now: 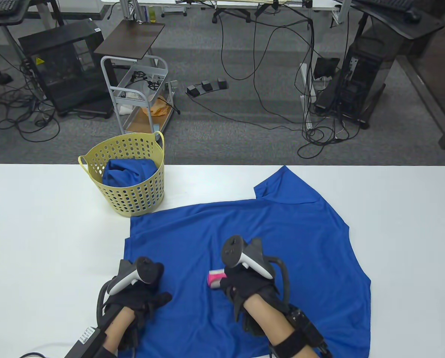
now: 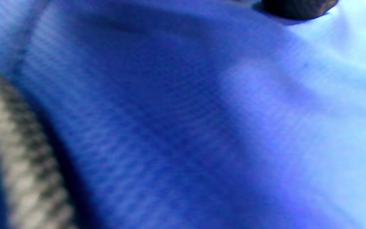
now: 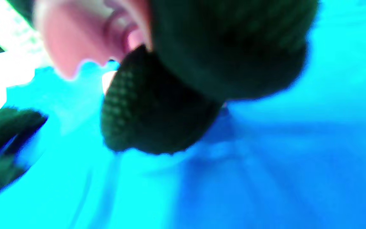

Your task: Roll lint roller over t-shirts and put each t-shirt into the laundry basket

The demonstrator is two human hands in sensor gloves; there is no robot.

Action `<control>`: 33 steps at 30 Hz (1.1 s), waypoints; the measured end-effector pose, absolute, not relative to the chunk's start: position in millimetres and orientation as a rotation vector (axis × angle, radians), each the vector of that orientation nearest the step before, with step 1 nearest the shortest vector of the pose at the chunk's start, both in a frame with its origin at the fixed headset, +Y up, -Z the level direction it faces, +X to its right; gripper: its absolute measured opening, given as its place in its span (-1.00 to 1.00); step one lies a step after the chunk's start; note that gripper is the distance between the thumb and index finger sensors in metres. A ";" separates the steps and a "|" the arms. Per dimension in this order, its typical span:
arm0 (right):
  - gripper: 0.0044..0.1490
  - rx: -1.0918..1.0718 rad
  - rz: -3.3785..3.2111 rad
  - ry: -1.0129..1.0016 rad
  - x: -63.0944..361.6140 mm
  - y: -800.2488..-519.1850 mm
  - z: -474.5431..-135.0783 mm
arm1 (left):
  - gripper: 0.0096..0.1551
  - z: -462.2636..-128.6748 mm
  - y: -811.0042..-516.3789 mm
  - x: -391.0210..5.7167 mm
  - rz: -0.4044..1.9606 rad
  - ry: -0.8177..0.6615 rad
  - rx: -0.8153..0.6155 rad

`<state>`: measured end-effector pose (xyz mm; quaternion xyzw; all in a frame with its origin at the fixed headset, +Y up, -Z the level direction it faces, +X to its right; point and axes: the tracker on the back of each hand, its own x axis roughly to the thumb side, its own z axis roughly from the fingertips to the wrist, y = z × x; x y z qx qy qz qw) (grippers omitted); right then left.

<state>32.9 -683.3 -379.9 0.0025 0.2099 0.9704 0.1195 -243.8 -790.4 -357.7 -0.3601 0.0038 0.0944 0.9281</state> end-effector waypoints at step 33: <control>0.05 0.566 2.512 -0.140 -3.1 -662.1 -331.0 | -0.41 -318.1 -651.7 -229.6 0.693 -0.179 -0.149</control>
